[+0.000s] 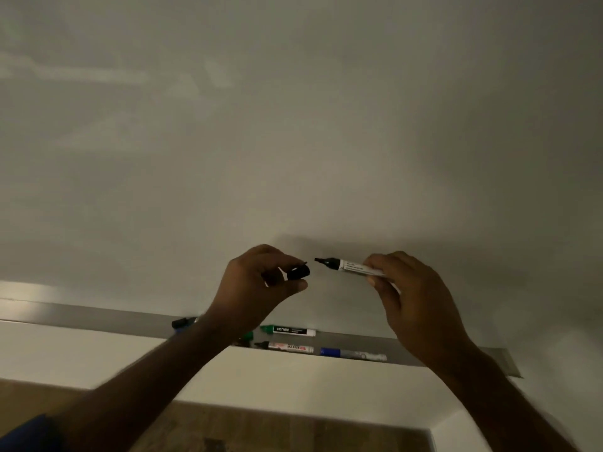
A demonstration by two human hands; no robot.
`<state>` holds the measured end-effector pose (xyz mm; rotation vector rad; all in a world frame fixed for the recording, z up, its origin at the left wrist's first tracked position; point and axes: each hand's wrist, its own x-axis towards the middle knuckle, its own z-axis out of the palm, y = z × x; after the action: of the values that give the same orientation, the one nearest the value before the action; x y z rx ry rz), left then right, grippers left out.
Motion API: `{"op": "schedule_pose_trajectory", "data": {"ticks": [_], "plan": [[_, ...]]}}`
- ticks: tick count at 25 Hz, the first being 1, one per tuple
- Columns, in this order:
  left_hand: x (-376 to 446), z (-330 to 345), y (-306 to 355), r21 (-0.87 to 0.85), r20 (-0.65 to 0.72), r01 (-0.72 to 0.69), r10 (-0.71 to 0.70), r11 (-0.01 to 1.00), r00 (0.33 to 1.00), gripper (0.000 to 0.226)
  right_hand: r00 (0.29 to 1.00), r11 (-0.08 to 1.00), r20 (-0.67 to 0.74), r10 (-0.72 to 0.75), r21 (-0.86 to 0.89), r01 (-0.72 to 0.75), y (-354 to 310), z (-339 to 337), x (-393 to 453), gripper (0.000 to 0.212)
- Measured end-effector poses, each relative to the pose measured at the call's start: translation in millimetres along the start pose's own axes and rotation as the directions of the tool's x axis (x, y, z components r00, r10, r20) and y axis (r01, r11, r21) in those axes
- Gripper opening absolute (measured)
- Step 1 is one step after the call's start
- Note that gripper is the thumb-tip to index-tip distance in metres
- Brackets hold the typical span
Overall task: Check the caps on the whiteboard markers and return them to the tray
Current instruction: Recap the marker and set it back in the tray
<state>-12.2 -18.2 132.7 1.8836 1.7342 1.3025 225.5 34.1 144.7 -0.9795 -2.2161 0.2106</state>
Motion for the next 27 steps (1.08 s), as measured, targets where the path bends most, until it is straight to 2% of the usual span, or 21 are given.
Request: {"op": "schedule_pose_trajectory", "data": {"ticks": [6, 11, 18, 23, 27], "plan": [[5.9, -52.9, 25.1, -0.205, -0.035, 0.088, -0.097, 0.975, 0.995, 0.025, 0.992, 0.993, -0.073, -0.103, 0.053, 0.107, -46.6, -24.8, 18.9, 0.025], [4.8, -90.4, 29.3, -0.170, -0.039, -0.014, 0.008, 0.985, 0.999, 0.025, 0.987, 0.989, -0.093, -0.132, 0.049, 0.137, -72.3, -26.0, 25.7, 0.027], [-0.8, -117.1, 30.7, -0.169, -0.019, -0.088, 0.086, 0.982, 0.996, 0.024, 0.982, 0.984, -0.102, -0.160, 0.062, 0.167, -101.6, -21.0, 31.0, 0.024], [-6.3, -121.6, 32.5, -0.209, -0.019, -0.053, 0.050, 0.977, 0.999, 0.022, 0.979, 0.974, -0.049, -0.197, 0.101, 0.202, -112.3, -20.0, 34.0, 0.027], [-11.1, -118.3, 36.0, -0.338, -0.035, -0.021, 0.010, 0.941, 0.999, 0.022, 0.980, 0.968, -0.044, -0.195, 0.150, 0.200, -115.4, -18.0, 34.1, 0.029]]}}
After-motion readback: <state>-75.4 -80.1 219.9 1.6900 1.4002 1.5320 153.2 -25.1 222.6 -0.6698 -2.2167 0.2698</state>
